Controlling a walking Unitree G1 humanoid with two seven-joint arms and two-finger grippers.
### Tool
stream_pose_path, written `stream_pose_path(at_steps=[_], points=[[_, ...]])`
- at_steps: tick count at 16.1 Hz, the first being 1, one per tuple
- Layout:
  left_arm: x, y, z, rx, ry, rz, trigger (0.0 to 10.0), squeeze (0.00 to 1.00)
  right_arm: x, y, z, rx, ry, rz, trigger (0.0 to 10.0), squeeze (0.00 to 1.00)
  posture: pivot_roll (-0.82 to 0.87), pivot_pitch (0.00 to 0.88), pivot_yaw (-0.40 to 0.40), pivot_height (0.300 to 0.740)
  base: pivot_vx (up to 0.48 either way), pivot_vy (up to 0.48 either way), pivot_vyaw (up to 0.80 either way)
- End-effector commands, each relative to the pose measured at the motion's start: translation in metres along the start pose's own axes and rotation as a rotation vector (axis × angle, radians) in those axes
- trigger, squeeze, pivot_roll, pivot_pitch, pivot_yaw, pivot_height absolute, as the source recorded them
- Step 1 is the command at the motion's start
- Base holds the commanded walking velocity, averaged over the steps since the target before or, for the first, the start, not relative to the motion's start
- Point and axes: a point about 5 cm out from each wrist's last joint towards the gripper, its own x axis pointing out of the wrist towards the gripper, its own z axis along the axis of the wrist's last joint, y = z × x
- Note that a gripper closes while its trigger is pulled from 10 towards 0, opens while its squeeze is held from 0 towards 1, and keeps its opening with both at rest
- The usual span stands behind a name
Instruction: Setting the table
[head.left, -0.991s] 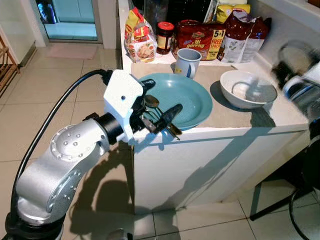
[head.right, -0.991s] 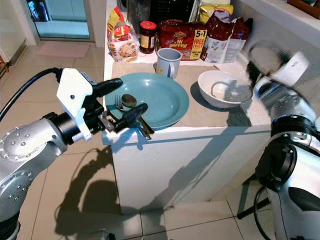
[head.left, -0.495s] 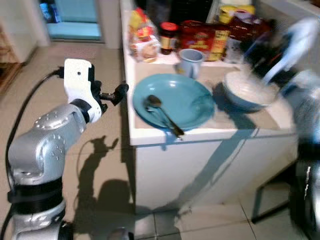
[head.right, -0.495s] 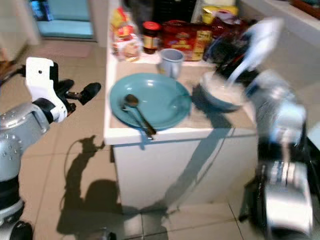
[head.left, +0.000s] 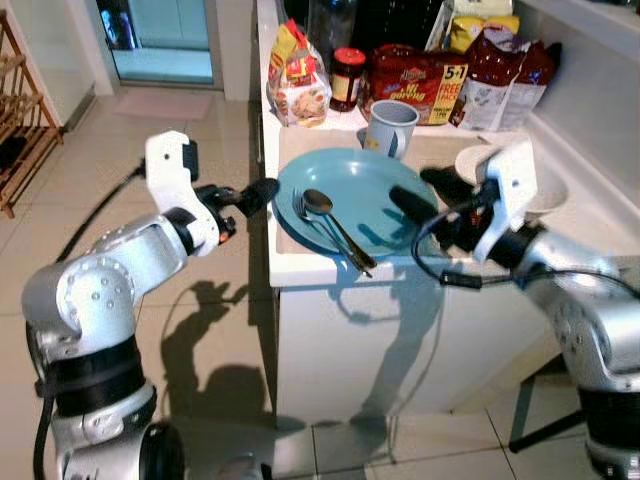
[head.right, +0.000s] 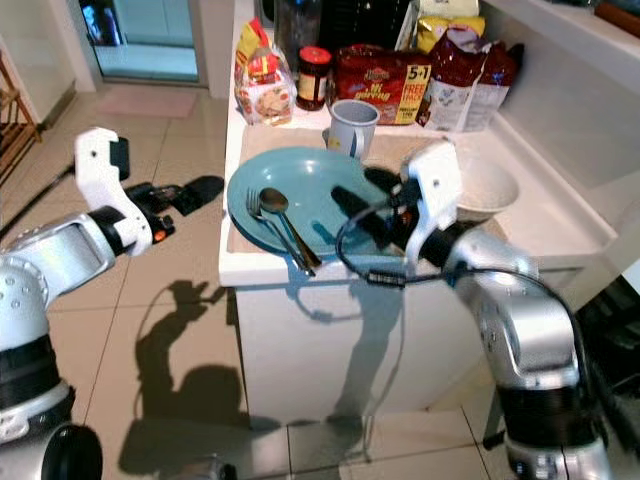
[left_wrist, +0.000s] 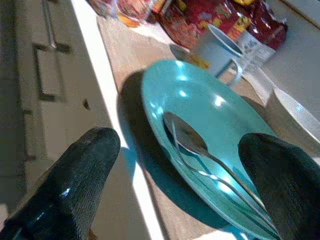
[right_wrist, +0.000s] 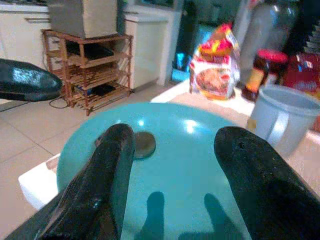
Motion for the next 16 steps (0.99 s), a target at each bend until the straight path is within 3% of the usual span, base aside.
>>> stream_pose_path(at_steps=[1,3,4,5,6,7,8,10,11,12,14,16], points=[[0.003,-0.004,-0.001,-0.006,0.027,-0.017,10.0,0.00,-0.005,-0.003,0.008,-0.011,-0.021,-0.032,10.0,0.00,0.03,0.005,-0.044,0.740,0.000,0.000,0.00],[0.008,-0.007,-0.006,-0.034,0.053,-0.029,10.0,0.00,-0.003,-0.001,-0.001,0.058,0.076,-0.037,10.0,0.00,0.03,0.002,-0.050,0.740,0.000,0.000,0.00],[0.010,-0.008,-0.009,0.006,0.058,-0.016,10.0,0.00,0.011,-0.003,-0.004,0.105,0.164,-0.063,10.0,0.00,0.02,0.000,-0.044,0.740,0.000,0.000,0.00],[0.011,-0.007,-0.010,0.036,0.050,0.002,10.0,0.00,0.024,-0.005,0.000,0.130,0.175,-0.096,10.0,0.00,0.02,0.000,-0.050,0.740,0.000,0.000,0.00],[0.012,-0.007,-0.012,0.046,0.049,0.017,10.0,0.00,0.038,-0.009,0.005,0.218,0.192,-0.113,10.0,0.00,0.02,0.000,-0.056,0.740,0.000,0.000,0.00],[0.013,-0.006,-0.013,0.052,0.051,0.023,10.0,0.00,0.043,-0.010,0.006,0.255,0.202,-0.108,10.0,0.00,0.02,0.000,-0.056,0.740,0.000,0.000,0.00],[0.018,-0.011,-0.017,0.067,0.052,0.016,10.0,0.00,0.059,-0.013,0.013,0.330,0.254,-0.068,10.0,1.00,0.02,0.000,-0.069,0.740,0.000,0.000,0.00],[0.020,-0.015,-0.018,0.059,0.048,0.004,10.0,0.00,0.067,-0.011,0.017,0.381,0.287,-0.026,10.0,1.00,0.01,0.000,-0.070,0.740,0.000,0.000,0.00],[0.023,-0.018,-0.022,0.062,0.044,-0.003,10.0,0.00,0.089,-0.009,0.025,0.438,0.403,0.050,10.0,1.00,0.01,0.000,-0.088,0.740,0.000,0.000,0.00],[0.023,-0.018,-0.022,0.062,0.044,-0.003,10.0,0.00,0.089,-0.009,0.025,0.438,0.403,0.050,10.0,1.00,0.01,0.000,-0.088,0.740,0.000,0.000,0.00],[0.018,-0.013,-0.018,0.161,0.009,0.054,10.0,0.00,0.100,-0.008,0.030,0.348,0.506,0.101,10.0,1.00,0.01,0.000,-0.107,0.740,0.000,0.000,0.00],[0.001,-0.005,0.000,0.268,-0.058,0.072,10.0,0.00,0.106,-0.008,0.033,0.304,0.529,0.116,10.0,1.00,0.02,0.000,-0.116,0.740,0.000,0.000,0.00]])
